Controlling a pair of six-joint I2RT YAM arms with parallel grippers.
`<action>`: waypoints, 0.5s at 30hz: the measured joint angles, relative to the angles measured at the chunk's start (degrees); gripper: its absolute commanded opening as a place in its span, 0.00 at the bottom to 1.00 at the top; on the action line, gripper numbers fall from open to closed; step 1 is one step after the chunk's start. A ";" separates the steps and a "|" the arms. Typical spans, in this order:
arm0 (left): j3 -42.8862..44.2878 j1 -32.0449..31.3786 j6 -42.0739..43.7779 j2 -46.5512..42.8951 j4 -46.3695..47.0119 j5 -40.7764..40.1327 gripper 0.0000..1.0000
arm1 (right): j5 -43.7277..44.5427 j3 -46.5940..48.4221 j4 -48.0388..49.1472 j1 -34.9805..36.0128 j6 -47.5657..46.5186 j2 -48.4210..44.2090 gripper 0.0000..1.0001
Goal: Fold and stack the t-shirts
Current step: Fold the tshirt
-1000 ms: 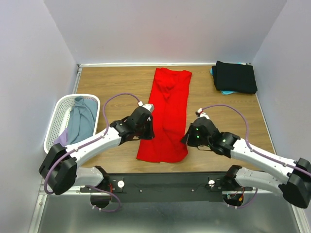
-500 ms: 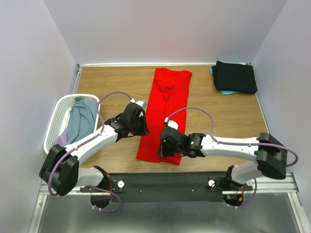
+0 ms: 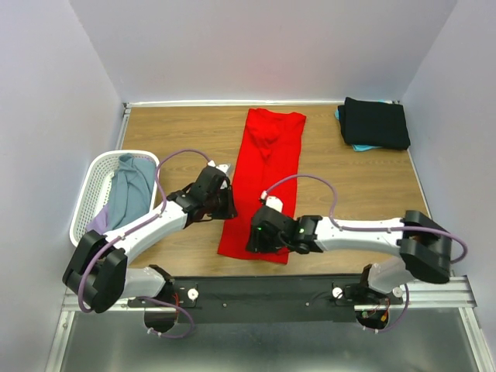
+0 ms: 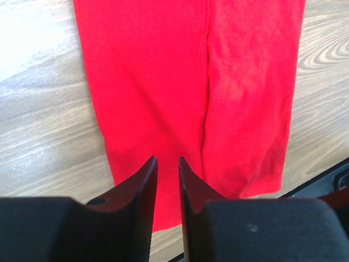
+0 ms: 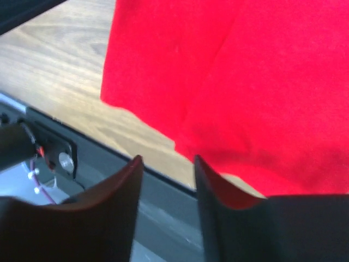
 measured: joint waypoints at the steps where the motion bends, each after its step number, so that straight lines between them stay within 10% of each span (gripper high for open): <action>1: -0.22 0.00 -0.04 0.00 0.07 0.02 0.31 | 0.11 -1.20 -0.57 0.02 0.04 -2.16 0.55; 15: -10.03 -0.09 -11.56 -7.10 -2.12 -7.34 0.34 | 6.12 -17.18 -10.32 0.04 8.85 -18.05 0.54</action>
